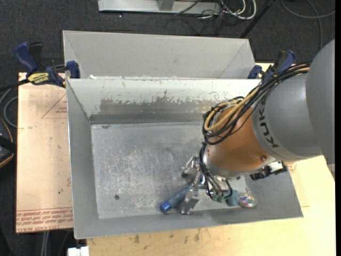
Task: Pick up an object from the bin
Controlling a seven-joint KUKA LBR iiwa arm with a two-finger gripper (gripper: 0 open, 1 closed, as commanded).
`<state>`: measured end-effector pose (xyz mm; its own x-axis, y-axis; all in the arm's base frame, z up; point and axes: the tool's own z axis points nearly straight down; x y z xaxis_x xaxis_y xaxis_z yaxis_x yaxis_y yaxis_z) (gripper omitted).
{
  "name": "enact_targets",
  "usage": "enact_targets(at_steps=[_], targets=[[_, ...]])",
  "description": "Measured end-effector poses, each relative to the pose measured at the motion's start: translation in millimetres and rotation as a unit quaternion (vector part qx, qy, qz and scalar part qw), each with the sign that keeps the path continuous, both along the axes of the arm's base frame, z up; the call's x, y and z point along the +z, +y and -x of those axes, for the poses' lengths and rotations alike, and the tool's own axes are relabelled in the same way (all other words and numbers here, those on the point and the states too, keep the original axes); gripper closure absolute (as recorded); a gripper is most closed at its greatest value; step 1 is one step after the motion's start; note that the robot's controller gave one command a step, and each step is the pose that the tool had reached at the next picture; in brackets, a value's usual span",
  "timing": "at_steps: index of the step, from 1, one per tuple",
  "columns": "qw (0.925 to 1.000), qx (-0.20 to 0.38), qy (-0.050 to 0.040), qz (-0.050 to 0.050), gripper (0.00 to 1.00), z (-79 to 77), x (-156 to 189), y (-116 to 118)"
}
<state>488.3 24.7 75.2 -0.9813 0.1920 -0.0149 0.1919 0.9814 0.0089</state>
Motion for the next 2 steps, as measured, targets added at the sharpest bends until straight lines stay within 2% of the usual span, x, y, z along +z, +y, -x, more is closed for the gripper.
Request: enact_targets(at_steps=[1,2], targets=[[1.0000,-0.001,-0.0005,0.002,1.00,0.3,-1.3,-2.0],[1.0000,0.002,0.0039,0.002,1.00,-5.0,144.2,-5.8]])
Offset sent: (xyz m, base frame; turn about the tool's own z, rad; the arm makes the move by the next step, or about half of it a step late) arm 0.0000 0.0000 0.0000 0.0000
